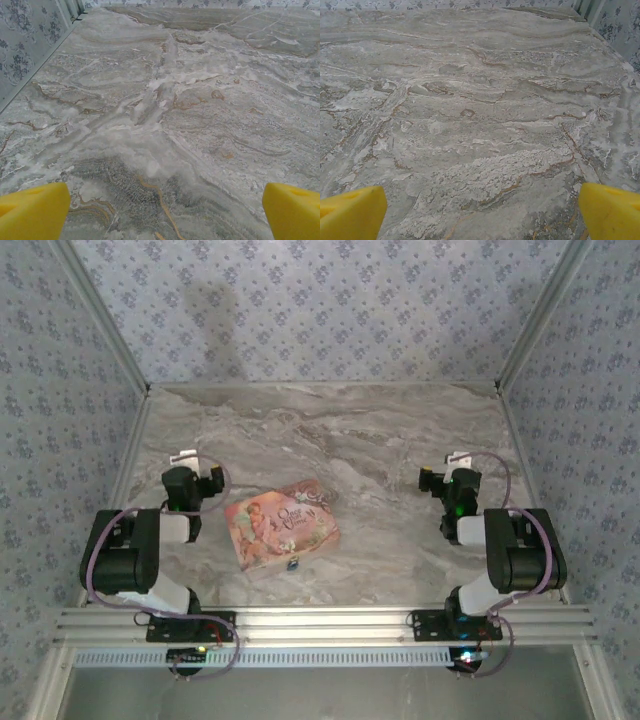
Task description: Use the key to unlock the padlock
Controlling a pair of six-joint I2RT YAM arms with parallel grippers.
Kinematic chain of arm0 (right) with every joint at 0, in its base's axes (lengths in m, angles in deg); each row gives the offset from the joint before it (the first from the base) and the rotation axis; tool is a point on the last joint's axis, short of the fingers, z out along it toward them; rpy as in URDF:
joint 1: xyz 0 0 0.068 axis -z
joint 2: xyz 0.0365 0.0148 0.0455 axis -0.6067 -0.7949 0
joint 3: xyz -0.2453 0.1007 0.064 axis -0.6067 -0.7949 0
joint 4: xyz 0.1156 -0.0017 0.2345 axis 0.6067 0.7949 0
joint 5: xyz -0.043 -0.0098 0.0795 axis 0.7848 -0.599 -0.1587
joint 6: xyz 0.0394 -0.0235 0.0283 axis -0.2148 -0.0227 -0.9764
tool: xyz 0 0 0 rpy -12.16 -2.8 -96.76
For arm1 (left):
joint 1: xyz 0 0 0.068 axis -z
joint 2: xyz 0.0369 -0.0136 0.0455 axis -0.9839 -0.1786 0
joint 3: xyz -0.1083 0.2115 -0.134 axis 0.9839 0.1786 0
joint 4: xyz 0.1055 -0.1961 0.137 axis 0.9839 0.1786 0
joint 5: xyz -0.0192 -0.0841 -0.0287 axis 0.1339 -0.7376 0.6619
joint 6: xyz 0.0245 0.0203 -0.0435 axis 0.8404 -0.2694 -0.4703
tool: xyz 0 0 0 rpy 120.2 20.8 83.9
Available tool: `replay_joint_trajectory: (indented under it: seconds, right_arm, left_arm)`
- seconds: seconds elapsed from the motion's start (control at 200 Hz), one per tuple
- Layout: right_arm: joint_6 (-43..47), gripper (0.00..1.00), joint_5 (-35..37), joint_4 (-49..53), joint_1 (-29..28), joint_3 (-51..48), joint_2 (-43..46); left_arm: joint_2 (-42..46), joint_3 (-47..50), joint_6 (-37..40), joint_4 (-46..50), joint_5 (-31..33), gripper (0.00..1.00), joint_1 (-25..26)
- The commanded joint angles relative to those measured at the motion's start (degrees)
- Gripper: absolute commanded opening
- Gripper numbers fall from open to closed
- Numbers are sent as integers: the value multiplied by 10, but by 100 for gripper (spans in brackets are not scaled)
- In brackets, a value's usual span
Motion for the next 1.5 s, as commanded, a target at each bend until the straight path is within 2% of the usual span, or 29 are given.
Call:
replay_joint_trajectory:
  seconds: [0.0,0.78,0.864,0.969,1.039,1.104,1.164,1.204,1.269,1.294,1.314,1.359,1.394,1.494]
  right_arm:
    - [5,100,-2,1,4,11,3]
    - [5,100,-3,2,4,11,4]
    - [2,100,2,4,4,12,10]
    - [-1,100,13,153,3,63,80]
    - [-6,100,4,211,2,86,118]
    - [-41,100,-12,234,7,94,157]
    - [-83,100,-24,262,9,108,188]
    - [-126,100,-31,301,11,128,203]
    - [-246,100,-29,440,20,181,223]
    - [-298,100,-25,501,25,204,225]
    - [-327,100,-56,524,31,214,223]
    - [-318,100,-153,507,59,218,218]
    - [-328,100,-202,489,66,214,217]
    - [-349,92,-239,488,52,218,220]
  left_arm:
    - [-1,-4,6,-15,-6,98,-3]
    - [0,-5,5,-13,-20,98,-8]
    - [4,-5,1,-12,-4,98,-5]
    - [57,-31,-18,83,59,98,-2]
    - [99,-54,-34,163,84,98,-1]
    - [137,-78,-73,240,82,98,-7]
    - [171,-101,-145,311,50,98,-25]
    - [190,-118,-221,369,35,98,-37]
    - [212,-141,-332,445,0,98,-59]
    - [216,-141,-346,447,-42,98,-68]
    - [218,-141,-353,451,-69,98,-73]
    - [225,-150,-370,478,-108,98,-73]
    - [226,-162,-379,508,-135,98,-71]
    - [239,-185,-392,588,-187,94,-51]
